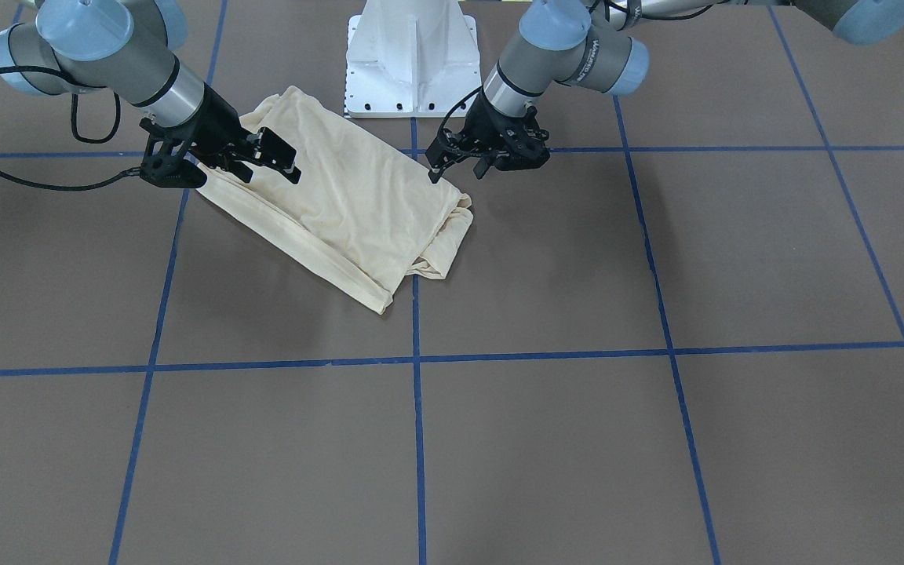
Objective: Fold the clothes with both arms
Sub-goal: 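Grasp the shirt corner nearest the left gripper while the right gripper releases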
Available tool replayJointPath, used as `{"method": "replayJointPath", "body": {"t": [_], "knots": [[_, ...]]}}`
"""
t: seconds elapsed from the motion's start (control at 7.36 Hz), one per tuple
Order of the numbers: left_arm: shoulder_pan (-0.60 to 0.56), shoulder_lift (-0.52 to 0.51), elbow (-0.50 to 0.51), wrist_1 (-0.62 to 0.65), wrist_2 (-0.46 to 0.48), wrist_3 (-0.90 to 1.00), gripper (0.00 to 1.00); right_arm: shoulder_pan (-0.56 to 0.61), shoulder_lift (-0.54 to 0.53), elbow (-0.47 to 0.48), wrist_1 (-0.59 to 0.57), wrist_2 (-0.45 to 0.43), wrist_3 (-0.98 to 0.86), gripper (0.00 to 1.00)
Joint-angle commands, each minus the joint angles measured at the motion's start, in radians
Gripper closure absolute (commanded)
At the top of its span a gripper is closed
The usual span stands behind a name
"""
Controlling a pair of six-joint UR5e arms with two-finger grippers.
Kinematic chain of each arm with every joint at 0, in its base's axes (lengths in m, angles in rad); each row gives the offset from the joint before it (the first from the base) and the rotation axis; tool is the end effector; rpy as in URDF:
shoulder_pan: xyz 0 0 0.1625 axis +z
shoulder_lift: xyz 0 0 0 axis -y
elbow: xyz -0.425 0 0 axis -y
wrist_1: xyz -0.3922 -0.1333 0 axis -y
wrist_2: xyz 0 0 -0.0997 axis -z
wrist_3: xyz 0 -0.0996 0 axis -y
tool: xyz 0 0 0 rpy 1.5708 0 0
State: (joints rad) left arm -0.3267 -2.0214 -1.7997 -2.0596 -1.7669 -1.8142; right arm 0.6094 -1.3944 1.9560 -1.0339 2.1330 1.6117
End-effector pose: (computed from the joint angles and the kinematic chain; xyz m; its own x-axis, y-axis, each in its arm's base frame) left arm 0.5498 -0.3066 0.2451 0.3251 -0.3598 -0.8746 0.2301 0.9271 -0.2958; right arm -0.3862 -0.3674 0.3216 0.3688 0.2997 0.8799 -0.1102 0.9540 -0.2787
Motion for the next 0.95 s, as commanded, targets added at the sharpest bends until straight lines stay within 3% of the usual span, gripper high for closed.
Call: {"method": "replayJointPath", "body": {"t": [0.0,0.81], "knots": [[0.006,-0.013,0.020,0.038,0.001,-0.007,0.01,0.000,0.003,-0.005,0.000,-0.008,-0.001,0.00],[0.008,-0.051,0.072,0.062,0.001,-0.008,0.11,0.001,0.002,-0.017,0.000,-0.010,-0.003,0.00]]}}
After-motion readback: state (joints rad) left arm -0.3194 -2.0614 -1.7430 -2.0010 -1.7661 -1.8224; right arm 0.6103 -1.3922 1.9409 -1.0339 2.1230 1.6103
